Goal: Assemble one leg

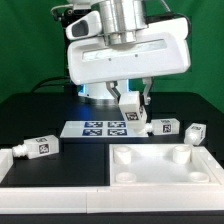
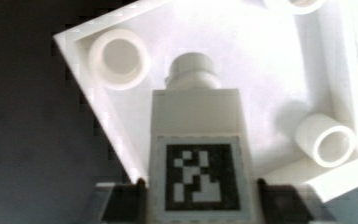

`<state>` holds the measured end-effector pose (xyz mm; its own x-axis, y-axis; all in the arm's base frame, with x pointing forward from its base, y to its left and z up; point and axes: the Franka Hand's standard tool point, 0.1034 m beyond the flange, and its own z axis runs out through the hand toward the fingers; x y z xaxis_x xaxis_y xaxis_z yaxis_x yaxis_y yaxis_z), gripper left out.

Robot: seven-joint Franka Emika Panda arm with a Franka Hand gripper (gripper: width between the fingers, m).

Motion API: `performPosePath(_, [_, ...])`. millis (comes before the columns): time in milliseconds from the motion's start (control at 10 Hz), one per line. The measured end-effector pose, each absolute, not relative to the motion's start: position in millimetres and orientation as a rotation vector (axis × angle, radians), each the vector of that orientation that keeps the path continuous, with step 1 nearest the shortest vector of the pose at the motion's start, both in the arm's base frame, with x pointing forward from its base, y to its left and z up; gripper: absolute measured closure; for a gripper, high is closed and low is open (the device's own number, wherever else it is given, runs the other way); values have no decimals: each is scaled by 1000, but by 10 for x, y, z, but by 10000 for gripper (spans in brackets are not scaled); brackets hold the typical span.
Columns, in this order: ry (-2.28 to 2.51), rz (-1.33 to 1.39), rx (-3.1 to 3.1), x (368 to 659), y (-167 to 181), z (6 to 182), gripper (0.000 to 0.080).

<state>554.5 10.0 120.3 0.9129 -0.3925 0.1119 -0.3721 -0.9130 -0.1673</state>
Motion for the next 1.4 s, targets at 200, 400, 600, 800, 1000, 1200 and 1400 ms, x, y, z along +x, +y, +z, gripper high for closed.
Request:
performPosePath(200, [586, -414, -2948, 5568, 84, 1198, 514])
performPosePath(400, [495, -631, -2958, 5665, 281, 1248, 514])
performPosePath(600, [408, -852, -2927, 5896, 499, 1393, 514])
performPosePath(800, [393, -872, -2926, 5890, 548, 1366, 514])
performPosePath(1000, [394, -872, -2927, 5890, 543, 1363, 514])
performPosePath(1200, [307, -849, -2941, 5939, 751, 1332, 514])
performPosePath(1400, [137, -850, -2968, 6158, 1062, 1265, 514])
